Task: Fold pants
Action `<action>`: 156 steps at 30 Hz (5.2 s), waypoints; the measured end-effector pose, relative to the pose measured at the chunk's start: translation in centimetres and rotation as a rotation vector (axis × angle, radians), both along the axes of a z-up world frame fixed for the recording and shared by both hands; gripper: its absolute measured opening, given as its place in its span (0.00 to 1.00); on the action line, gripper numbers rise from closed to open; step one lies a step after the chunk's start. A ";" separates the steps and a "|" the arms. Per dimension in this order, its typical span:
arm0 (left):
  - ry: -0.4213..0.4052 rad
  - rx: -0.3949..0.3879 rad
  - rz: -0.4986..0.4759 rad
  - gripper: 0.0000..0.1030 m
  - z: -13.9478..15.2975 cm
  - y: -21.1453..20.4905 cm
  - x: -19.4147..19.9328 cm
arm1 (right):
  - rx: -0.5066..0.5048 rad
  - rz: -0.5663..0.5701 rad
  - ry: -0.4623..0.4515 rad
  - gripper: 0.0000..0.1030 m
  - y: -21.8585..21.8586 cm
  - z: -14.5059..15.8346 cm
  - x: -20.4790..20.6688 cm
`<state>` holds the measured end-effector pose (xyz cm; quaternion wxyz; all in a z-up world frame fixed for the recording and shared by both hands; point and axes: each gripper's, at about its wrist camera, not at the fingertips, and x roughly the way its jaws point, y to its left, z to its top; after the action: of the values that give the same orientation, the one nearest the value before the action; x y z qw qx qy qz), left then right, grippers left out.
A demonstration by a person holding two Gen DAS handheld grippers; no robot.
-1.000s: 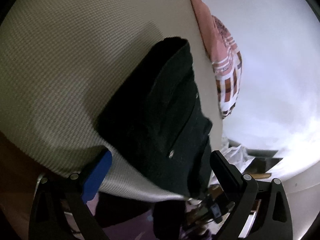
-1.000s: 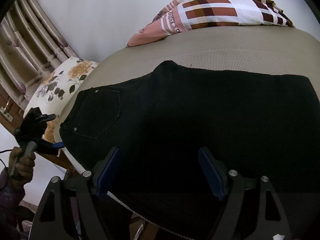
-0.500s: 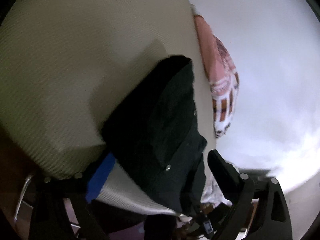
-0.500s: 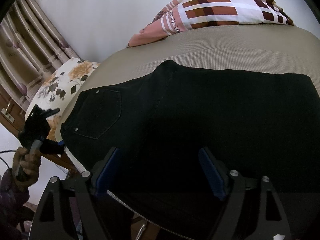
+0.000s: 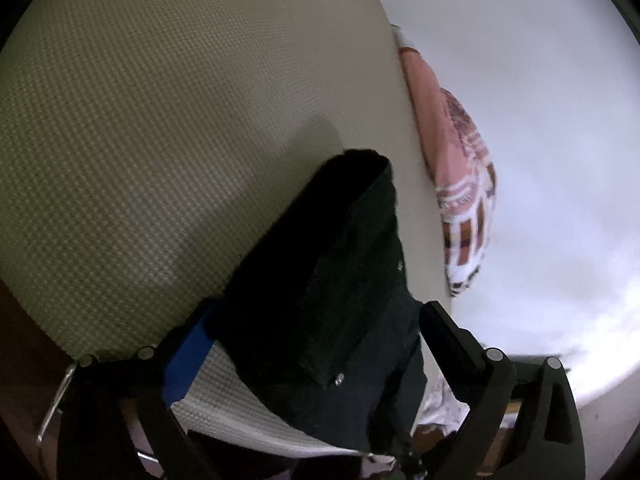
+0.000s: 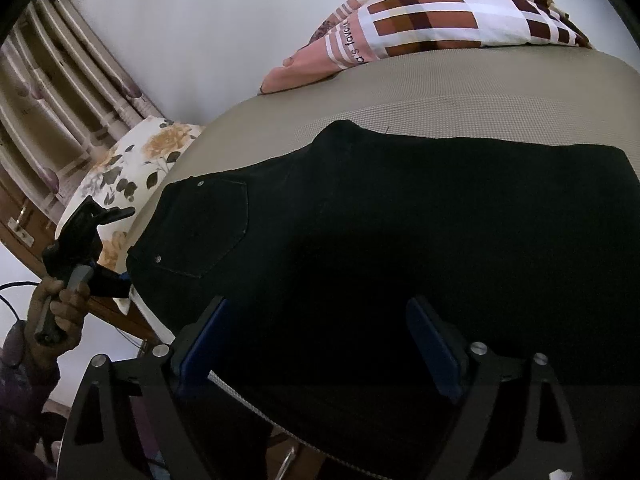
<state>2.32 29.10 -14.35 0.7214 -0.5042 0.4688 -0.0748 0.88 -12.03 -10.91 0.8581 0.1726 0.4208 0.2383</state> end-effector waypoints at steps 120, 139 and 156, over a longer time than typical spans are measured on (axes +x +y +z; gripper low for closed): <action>-0.598 0.706 -0.393 0.24 16.7 -27.4 -5.1 | 0.290 0.034 0.068 0.99 -4.3 -0.7 2.6; -0.628 0.669 -0.686 0.24 14.8 -38.2 -6.2 | 0.631 -0.054 0.146 0.99 -12.3 -1.4 3.0; -0.613 0.698 -0.915 0.24 9.8 -45.4 -6.9 | 0.872 -0.054 0.241 0.99 -16.8 -1.8 4.1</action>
<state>-4.61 -16.26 -4.55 0.8391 0.0543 0.4057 -0.3582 5.02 -28.86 -12.74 0.6560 0.5555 0.3732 0.3489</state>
